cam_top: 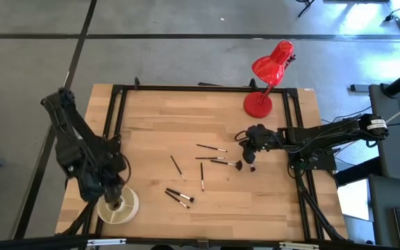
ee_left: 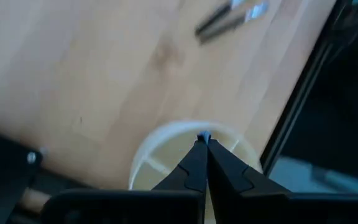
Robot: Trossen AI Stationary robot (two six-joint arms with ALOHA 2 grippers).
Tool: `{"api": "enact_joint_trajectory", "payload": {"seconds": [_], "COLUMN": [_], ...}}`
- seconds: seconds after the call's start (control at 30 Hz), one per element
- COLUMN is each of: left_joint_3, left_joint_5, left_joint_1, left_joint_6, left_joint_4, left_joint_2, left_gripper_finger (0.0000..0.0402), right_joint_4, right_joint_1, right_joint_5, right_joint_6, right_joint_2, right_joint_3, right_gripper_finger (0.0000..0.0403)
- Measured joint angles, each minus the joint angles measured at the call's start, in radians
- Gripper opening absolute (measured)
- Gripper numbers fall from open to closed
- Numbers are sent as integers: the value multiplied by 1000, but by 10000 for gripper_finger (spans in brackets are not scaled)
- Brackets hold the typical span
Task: Pick & Place Makeup Brushes
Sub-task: Put the black eyeshadow brush into the makeup organizer
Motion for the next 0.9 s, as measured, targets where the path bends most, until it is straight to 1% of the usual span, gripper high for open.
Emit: {"api": "enact_joint_trajectory", "payload": {"seconds": [0.07, 0.17, 0.3, 0.5, 0.7, 0.77, 0.83, 0.9], "left_joint_3": [0, 0, -1, -1, -1, -1, -1, -1], "left_joint_5": [24, 43, 44, 28, -41, -94, -219, -340], "left_joint_1": [-13, -26, -28, -27, -8, 19, 62, 130], "left_joint_6": [-6, -54, -139, -180, -163, -116, -22, 116], "left_joint_4": [1, 2, 6, 11, 9, -6, -24, -28], "left_joint_2": [32, 63, 72, 62, 44, 27, 15, 13], "left_gripper_finger": [3, 4, 14, 58, 105, 117, 125, 131], "right_joint_4": [2, 2, 2, 45, 84, 92, 107, 127], "right_joint_1": [0, 0, 0, 0, 0, 0, -1, -5], "right_joint_5": [0, 0, 1, 1, 0, 2, 2, 0], "right_joint_6": [-2, -8, -10, -27, -52, -58, -69, -79], "right_joint_2": [0, 0, 0, 0, 0, 0, 0, 0], "right_joint_3": [0, 0, 0, 0, 0, 0, 0, 0], "right_gripper_finger": [20, 20, 20, 20, 20, 20, 20, 20]}}
